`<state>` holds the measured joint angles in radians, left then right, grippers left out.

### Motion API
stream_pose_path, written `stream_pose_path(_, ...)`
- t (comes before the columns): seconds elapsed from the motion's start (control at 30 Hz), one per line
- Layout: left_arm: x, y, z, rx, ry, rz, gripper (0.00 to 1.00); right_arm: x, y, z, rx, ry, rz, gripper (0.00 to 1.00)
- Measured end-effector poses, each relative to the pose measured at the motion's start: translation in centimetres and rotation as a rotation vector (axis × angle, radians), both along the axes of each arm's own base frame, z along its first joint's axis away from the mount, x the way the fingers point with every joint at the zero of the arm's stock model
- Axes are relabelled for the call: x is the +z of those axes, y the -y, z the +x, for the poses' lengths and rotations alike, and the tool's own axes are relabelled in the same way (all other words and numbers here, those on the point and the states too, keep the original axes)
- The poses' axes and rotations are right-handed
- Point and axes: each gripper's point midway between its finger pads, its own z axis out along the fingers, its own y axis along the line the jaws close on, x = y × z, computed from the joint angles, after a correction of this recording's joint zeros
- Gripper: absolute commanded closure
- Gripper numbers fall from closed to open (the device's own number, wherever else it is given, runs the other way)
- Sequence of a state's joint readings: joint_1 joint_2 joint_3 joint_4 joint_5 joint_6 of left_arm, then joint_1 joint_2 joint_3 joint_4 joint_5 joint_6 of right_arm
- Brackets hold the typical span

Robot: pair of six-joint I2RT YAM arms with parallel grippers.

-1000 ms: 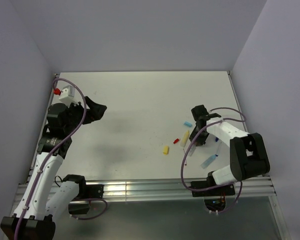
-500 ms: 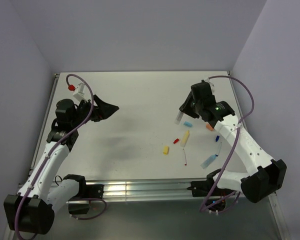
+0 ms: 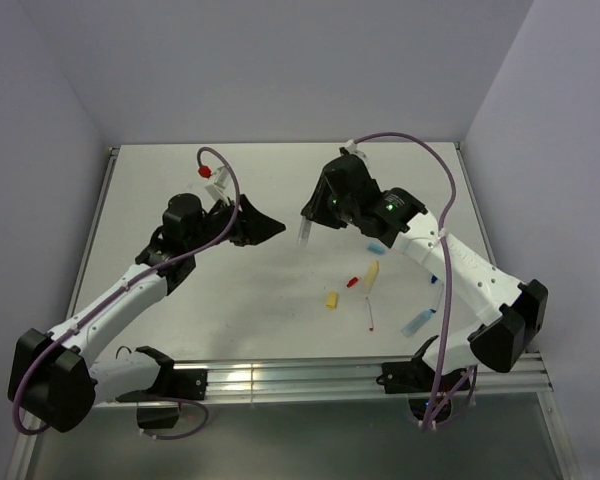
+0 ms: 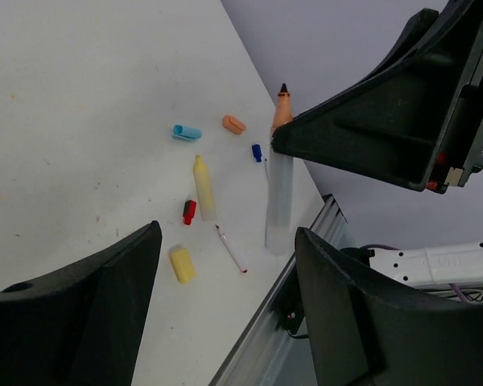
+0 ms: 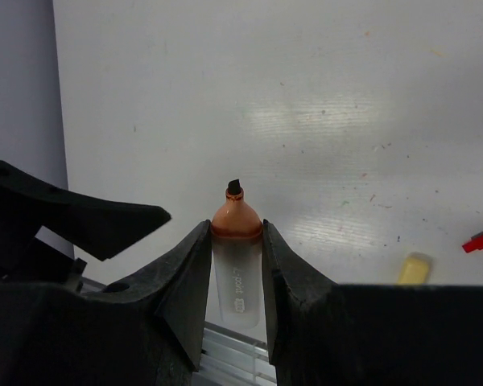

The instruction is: Insert the pens into the pen caps

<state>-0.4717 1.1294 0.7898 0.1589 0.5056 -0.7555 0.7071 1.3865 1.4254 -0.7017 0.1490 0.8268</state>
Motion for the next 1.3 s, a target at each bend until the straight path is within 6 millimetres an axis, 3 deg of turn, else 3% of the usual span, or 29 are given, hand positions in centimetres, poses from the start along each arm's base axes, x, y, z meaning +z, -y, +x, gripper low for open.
stream_pose_path(0.3, 0.2, 2.7, -0.3, -0.041, 0.014, -0.01, 0.3, 0.3, -3.0, 0.4, 0.035, -0.005, 0.016, 1.0)
stream_pose_path(0.67, -0.3, 3.3, 0.2, -0.031, 0.003, -0.013, 0.43, 1.3, -5.3, -0.4, 0.08, 0.001, 0.047, 1.0)
stream_pose_path(0.77, -0.3, 3.3, 0.2, -0.03, 0.0, -0.015, 0.61, 1.1, -5.6, -0.4, 0.081, -0.002, 0.048, 1.0)
stream_pose_path(0.8, -0.3, 3.3, 0.2, -0.03, -0.001, -0.015, 0.72, 1.0, -5.7, -0.4, 0.083, -0.005, 0.047, 1.0)
stream_pose_path(0.93, -0.2, 3.4, 0.2, -0.033, -0.007, -0.021, 1.0, 0.7, -5.9, -0.4, 0.084, -0.011, 0.044, 1.0)
stream_pose_path(1.03, -0.3, 3.5, 0.2, -0.034, -0.008, -0.02, 1.0, 0.6, -5.9, -0.3, 0.082, -0.011, 0.041, 0.83)
stream_pose_path(1.07, -0.3, 3.5, 0.1, -0.034, -0.01, -0.018, 1.0, 0.6, -5.9, -0.3, 0.081, -0.01, 0.04, 0.71)
stream_pose_path(1.17, -0.2, 3.4, 0.3, -0.03, -0.019, -0.004, 1.0, 0.6, -5.8, -0.2, 0.081, -0.002, 0.031, 0.52)
stream_pose_path(1.3, -0.5, 3.2, 0.6, -0.013, -0.042, 0.045, 1.0, 0.7, -4.7, 0.3, 0.069, 0.035, -0.025, 0.41)
